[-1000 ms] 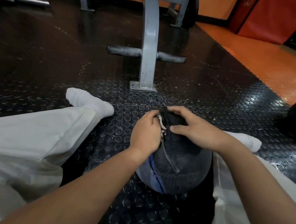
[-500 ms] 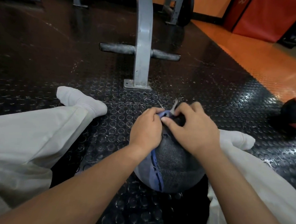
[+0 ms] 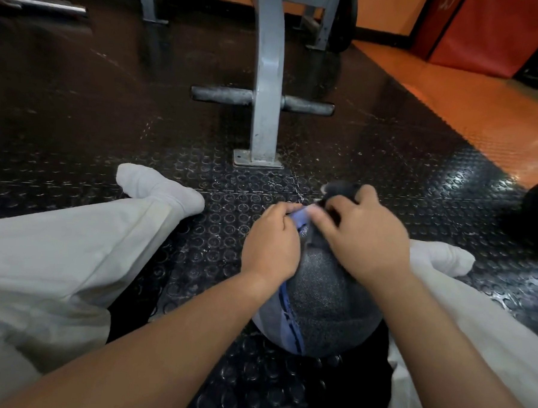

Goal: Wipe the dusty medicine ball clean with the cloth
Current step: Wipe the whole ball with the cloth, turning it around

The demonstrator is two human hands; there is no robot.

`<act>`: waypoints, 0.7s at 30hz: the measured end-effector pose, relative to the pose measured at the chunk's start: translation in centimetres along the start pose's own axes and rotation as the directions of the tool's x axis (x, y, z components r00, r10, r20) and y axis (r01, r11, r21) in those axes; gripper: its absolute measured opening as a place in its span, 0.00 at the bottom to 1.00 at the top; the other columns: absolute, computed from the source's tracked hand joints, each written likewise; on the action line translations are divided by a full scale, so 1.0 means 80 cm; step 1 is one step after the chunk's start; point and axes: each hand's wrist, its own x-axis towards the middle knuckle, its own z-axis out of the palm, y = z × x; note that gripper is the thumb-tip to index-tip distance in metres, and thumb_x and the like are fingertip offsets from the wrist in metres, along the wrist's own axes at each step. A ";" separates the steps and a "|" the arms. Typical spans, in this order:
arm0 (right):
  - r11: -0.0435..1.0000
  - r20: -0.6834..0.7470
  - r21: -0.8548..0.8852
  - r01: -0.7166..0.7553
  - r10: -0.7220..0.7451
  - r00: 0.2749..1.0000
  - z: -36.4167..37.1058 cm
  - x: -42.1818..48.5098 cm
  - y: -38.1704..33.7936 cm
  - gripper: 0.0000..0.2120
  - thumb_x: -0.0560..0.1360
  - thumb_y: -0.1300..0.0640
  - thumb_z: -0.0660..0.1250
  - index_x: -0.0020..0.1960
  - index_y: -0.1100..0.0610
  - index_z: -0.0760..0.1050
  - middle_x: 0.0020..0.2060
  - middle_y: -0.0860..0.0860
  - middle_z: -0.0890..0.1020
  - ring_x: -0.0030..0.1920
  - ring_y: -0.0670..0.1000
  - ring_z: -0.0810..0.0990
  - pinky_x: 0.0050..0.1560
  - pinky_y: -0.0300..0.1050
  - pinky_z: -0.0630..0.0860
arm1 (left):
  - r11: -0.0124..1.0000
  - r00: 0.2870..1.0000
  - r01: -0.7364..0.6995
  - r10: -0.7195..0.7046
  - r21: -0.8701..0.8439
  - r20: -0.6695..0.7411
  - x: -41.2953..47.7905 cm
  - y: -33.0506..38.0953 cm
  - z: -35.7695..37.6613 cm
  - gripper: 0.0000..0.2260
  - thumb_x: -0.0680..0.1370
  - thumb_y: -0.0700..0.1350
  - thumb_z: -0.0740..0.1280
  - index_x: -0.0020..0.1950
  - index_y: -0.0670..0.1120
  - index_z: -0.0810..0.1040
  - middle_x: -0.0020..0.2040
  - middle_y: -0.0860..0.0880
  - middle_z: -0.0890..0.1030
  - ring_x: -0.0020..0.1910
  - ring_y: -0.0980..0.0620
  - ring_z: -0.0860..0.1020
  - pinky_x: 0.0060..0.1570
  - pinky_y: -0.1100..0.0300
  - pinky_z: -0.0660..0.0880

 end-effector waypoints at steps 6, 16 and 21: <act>0.969 0.096 0.245 0.037 -0.062 0.993 0.000 0.005 -0.004 0.11 0.77 0.42 0.63 0.53 0.44 0.80 0.47 0.45 0.68 0.48 0.51 0.77 0.43 0.42 0.68 | 0.999 0.997 -0.045 0.045 -0.001 0.057 0.003 -0.008 -0.005 0.16 0.83 0.43 0.52 0.65 0.48 0.75 0.60 0.50 0.78 0.56 0.50 0.76 0.55 0.52 0.73; 0.928 0.013 0.314 -0.200 0.206 0.978 0.012 0.008 0.025 0.08 0.76 0.47 0.66 0.47 0.49 0.81 0.44 0.49 0.72 0.47 0.55 0.77 0.43 0.43 0.68 | 0.998 0.998 -0.061 0.061 0.020 0.001 -0.011 0.001 0.000 0.17 0.84 0.41 0.52 0.65 0.50 0.76 0.64 0.57 0.75 0.57 0.62 0.71 0.55 0.68 0.65; 0.983 -0.107 0.070 0.172 -0.164 0.981 0.011 -0.013 -0.032 0.12 0.79 0.50 0.61 0.50 0.56 0.79 0.49 0.55 0.73 0.36 0.57 0.78 0.31 0.42 0.63 | 0.996 0.996 -0.085 0.085 -0.029 -0.003 -0.006 -0.015 -0.002 0.12 0.82 0.41 0.53 0.53 0.45 0.77 0.50 0.49 0.79 0.49 0.49 0.76 0.51 0.47 0.73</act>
